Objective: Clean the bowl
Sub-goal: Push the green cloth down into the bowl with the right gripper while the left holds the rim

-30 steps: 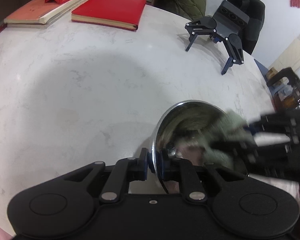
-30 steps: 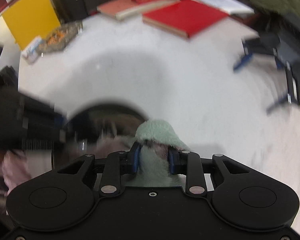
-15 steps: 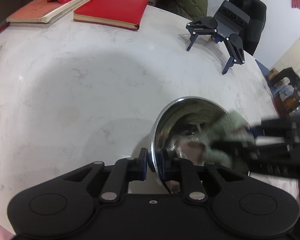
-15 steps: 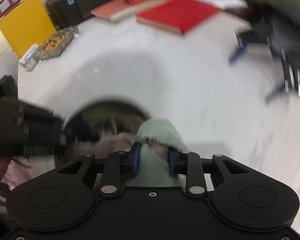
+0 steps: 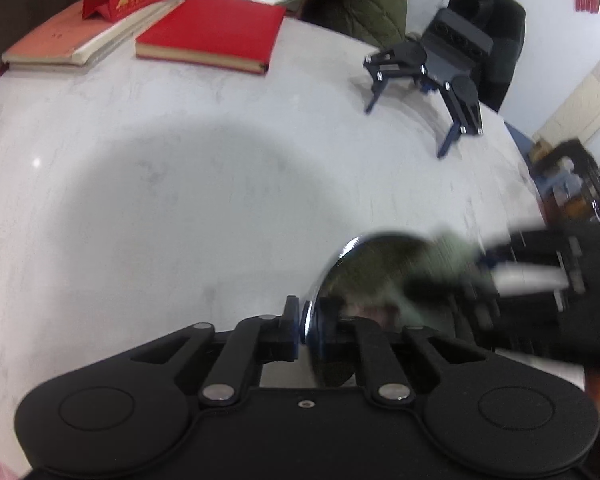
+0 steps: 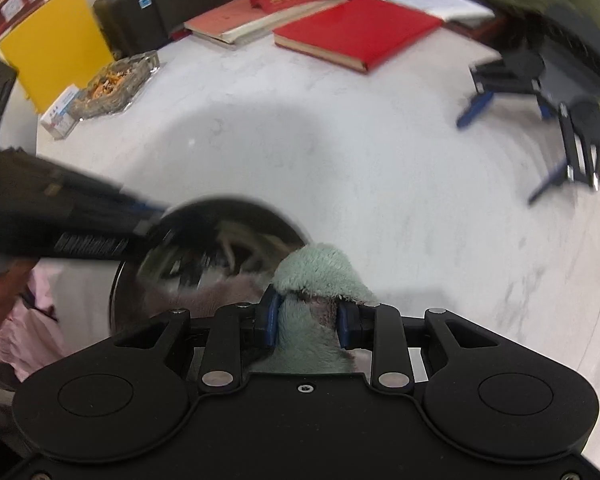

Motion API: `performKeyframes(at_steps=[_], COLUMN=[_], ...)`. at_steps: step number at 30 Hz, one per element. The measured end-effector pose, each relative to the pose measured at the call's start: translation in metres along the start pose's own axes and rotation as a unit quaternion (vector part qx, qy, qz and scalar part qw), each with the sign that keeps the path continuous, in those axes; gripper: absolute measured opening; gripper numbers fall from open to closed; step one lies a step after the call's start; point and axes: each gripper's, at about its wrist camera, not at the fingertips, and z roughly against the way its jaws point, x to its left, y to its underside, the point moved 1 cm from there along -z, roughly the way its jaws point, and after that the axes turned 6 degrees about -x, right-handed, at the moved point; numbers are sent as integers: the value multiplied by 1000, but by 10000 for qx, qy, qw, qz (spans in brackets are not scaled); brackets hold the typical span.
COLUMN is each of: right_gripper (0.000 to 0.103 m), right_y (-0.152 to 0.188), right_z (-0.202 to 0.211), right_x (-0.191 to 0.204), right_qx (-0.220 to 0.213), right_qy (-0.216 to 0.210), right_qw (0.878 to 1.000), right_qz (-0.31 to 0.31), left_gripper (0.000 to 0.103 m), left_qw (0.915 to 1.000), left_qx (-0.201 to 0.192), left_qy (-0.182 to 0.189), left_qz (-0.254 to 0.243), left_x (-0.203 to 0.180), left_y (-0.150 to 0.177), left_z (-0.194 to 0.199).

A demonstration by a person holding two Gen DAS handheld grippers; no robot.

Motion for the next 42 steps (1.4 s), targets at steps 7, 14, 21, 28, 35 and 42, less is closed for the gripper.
performKeyframes(at_steps=[7,14,21,28,35,42], right_gripper=[27,27,27,27,27,27], right_y=[-17,-33,6,-9,-13,-1], right_z=[-6,-13,2,2,-8,1], right_x=[17,29,-2,16,9,6], right_qx=[47,-48,191,-42,-65,100], right_qy=[-205,-197,-49,138,-17,-21], right_qw=[9953,9892,9994,9970,9982,9986], right_qz=[949,1451,297,766,596,511], left_gripper=[13,11,10,10,11,11], left_qw=[9998,9998,9995,10000,9998,9997], left_qx=[-174,-84,-151,-73,-135,-168], left_qy=[12,130,157,55,29,32], left_qz=[-57,143,227,1,122,147], left_x=[4,13,10,6,4,4], left_y=[-13,-16,-9,-8,-5,-3], left_z=[-3,-19,-16,-15,-15,-15])
